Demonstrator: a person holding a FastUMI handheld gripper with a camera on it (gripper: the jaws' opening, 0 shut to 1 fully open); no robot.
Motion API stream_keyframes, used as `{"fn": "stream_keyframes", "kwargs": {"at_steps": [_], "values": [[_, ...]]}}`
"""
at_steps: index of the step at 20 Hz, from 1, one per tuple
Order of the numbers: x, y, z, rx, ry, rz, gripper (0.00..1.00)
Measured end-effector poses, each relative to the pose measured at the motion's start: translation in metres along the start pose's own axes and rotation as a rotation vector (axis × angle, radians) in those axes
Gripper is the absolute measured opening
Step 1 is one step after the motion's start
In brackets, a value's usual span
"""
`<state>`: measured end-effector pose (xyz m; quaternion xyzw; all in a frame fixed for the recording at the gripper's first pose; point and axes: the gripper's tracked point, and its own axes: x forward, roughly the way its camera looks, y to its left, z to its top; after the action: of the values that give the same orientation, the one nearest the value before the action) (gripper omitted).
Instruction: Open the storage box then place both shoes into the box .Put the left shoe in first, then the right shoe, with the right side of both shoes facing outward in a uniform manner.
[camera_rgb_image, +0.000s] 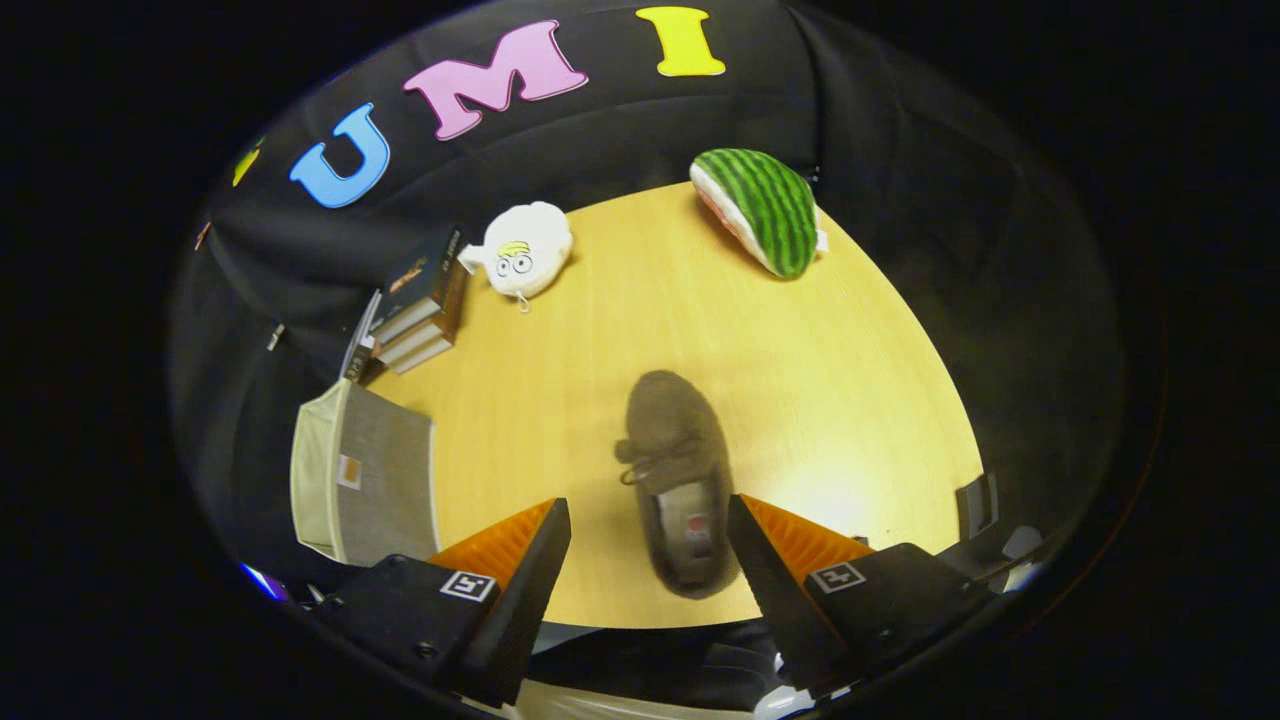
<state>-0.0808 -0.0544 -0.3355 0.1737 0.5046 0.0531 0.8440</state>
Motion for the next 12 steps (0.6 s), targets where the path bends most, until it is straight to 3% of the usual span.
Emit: {"fn": "stream_keyframes", "kwargs": {"at_steps": [5, 12], "values": [[0.031, -0.031, -0.006, -0.241, -0.007, -0.063, 0.93], [0.086, -0.037, -0.007, -0.308, 0.022, -0.055, 0.85]]}}
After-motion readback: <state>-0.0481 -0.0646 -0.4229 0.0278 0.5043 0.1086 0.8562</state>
